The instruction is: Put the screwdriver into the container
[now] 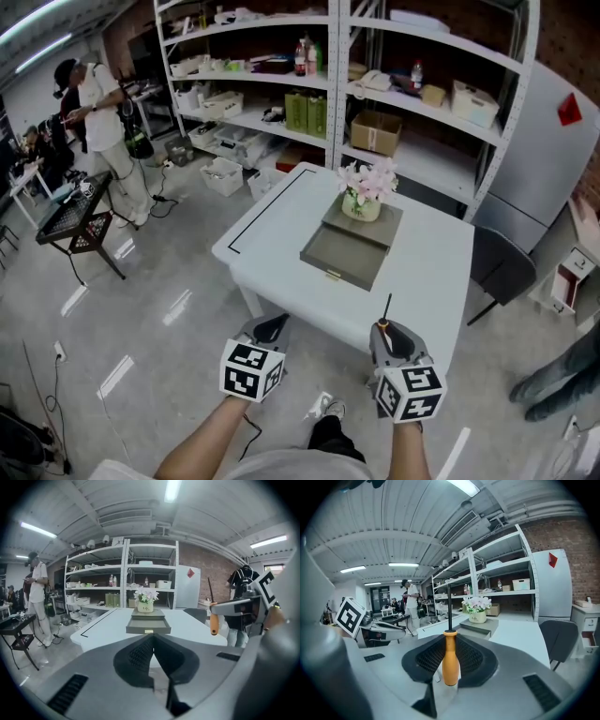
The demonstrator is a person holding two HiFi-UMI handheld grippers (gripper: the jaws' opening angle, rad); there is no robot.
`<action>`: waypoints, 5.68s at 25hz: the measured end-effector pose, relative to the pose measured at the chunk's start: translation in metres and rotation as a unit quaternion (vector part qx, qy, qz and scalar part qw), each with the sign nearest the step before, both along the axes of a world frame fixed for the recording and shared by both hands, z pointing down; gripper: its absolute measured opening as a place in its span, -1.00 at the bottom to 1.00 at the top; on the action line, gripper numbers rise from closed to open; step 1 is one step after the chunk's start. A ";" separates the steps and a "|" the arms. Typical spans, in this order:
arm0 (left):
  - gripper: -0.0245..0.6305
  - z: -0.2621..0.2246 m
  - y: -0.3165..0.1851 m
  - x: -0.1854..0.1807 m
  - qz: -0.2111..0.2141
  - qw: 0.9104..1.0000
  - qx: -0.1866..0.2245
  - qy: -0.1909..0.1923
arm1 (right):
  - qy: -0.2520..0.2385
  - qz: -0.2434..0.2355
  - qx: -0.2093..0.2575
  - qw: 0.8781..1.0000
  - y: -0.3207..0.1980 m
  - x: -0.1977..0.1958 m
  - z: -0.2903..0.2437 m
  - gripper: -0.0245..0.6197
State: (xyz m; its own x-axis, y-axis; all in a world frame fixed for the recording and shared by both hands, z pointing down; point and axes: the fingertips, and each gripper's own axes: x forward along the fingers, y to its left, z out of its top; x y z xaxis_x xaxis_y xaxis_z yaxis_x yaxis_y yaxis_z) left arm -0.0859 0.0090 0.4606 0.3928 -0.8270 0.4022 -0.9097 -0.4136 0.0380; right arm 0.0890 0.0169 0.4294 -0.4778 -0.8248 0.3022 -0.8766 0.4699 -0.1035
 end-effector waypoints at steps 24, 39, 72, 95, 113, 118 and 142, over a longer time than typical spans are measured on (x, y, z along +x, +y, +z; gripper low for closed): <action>-0.92 -0.005 -0.153 0.065 -0.012 0.999 -0.011 -0.028 | -0.016 -0.040 -0.024 0.999 -0.152 0.052 0.013 -0.70; -0.92 0.002 -0.196 0.048 -0.024 0.999 -0.012 -0.026 | 0.013 -0.070 -0.028 0.997 -0.201 0.038 0.019 -0.70; -0.92 0.053 -0.336 -0.010 0.112 0.992 -0.050 0.004 | 0.282 -0.139 -0.158 0.936 -0.291 -0.044 0.102 -0.70; -0.92 0.069 -0.357 -0.025 0.127 0.990 -0.060 0.010 | 0.458 -0.280 -0.286 0.794 -0.289 -0.061 0.187 -0.70; -0.92 0.066 -0.358 -0.026 0.119 0.991 -0.059 0.005 | 0.412 -0.294 -0.286 0.814 -0.289 -0.062 0.180 -0.65; -0.92 0.058 -0.357 -0.025 0.115 0.992 -0.053 0.004 | 0.376 -0.267 -0.275 0.844 -0.288 -0.054 0.164 -0.69; -0.92 0.003 -0.315 0.024 0.110 0.994 -0.010 0.008 | 0.115 -0.013 -0.072 0.991 -0.269 0.014 0.021 -0.90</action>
